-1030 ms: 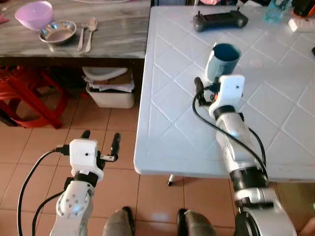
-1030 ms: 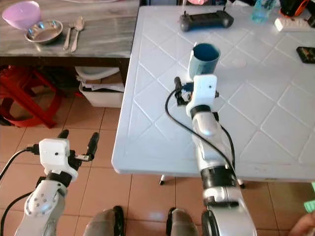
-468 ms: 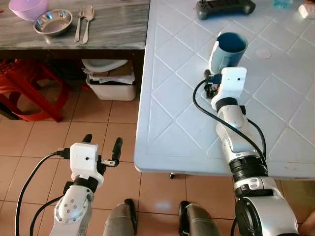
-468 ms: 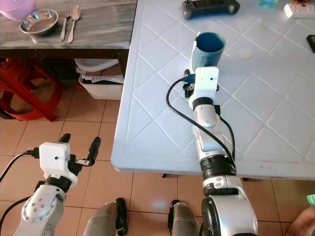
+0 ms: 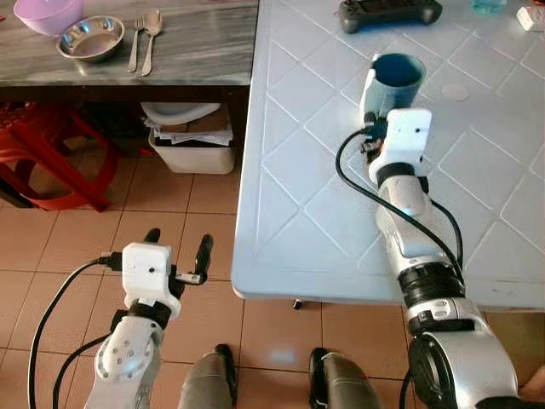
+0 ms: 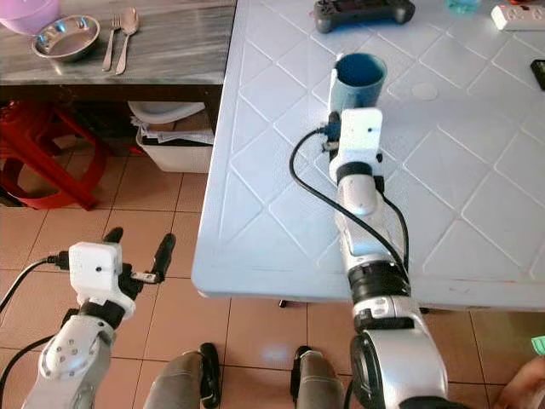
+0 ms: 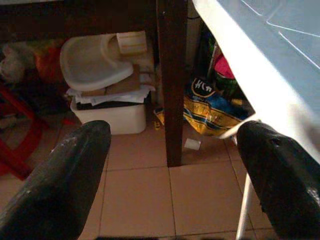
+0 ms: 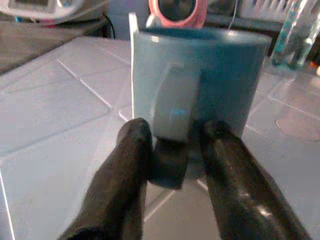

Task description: Setting the table

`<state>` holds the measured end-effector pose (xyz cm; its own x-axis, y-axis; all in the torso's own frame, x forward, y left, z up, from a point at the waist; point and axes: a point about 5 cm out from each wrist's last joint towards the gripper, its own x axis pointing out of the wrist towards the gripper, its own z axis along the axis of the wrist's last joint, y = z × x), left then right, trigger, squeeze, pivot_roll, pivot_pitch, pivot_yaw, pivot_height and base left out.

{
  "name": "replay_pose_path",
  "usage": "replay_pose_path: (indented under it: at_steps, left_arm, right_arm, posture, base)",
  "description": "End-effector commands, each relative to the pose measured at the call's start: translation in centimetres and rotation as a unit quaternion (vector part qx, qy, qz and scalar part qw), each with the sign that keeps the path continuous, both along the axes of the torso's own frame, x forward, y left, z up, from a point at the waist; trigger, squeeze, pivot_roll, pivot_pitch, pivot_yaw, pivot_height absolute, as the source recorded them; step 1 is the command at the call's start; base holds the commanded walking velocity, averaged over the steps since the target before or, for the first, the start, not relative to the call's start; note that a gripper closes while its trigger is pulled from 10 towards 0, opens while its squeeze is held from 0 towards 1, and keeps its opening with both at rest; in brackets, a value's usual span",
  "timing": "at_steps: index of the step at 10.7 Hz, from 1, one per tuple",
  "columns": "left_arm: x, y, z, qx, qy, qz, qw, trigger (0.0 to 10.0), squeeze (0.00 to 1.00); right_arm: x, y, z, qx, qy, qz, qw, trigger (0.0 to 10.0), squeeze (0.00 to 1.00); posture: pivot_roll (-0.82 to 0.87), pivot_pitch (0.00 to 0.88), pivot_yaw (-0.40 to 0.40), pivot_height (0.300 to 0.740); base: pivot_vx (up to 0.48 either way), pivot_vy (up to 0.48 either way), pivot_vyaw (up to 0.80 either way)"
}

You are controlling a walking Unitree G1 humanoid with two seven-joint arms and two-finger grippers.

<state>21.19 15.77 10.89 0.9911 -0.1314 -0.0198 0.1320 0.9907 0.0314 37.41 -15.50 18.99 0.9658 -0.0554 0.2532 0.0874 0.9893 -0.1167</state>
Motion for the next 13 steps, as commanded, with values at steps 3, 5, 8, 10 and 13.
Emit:
replay_pose_path:
  at_steps: [3,5,8,10,13]
  left_arm:
    - [0.0,0.2,-0.5,0.005,0.007,0.004,1.000,10.0,0.00]
    - [0.4,0.1,-0.7,0.002,0.004,0.011,1.000,10.0,0.00]
    - [0.9,0.6,-1.5,-0.003,0.010,0.049,0.999,10.0,0.00]
    - [1.8,0.1,-1.8,0.002,0.005,0.055,0.998,10.0,0.00]
    - [3.9,0.5,-1.5,-0.006,-0.019,0.085,0.996,10.0,0.00]
  right_arm:
    - [-0.1,0.5,0.0,-0.007,-0.009,0.011,1.000,0.0,0.00]
    - [-0.7,-0.1,-0.6,-0.013,-0.010,0.012,1.000,0.0,0.00]
    - [-3.3,1.1,-1.9,-0.010,-0.020,0.070,0.997,0.0,0.00]
    - [-6.1,2.6,-3.7,-0.011,-0.003,0.141,0.990,10.0,0.00]
    - [-7.0,2.4,-4.9,-0.015,0.030,0.153,0.988,10.0,0.00]
  posture:
    - [0.10,0.236,0.053,0.740]
    - [0.09,0.197,0.037,0.740]
    - [0.07,0.144,0.017,0.740]
    - [0.05,0.095,0.004,0.740]
    - [0.04,0.005,-0.006,0.740]
  base:
    - [0.000,0.000,0.00]
    - [0.000,0.000,0.00]
    - [0.000,0.000,0.00]
    - [0.000,0.480,0.00]
    - [0.000,0.480,0.00]
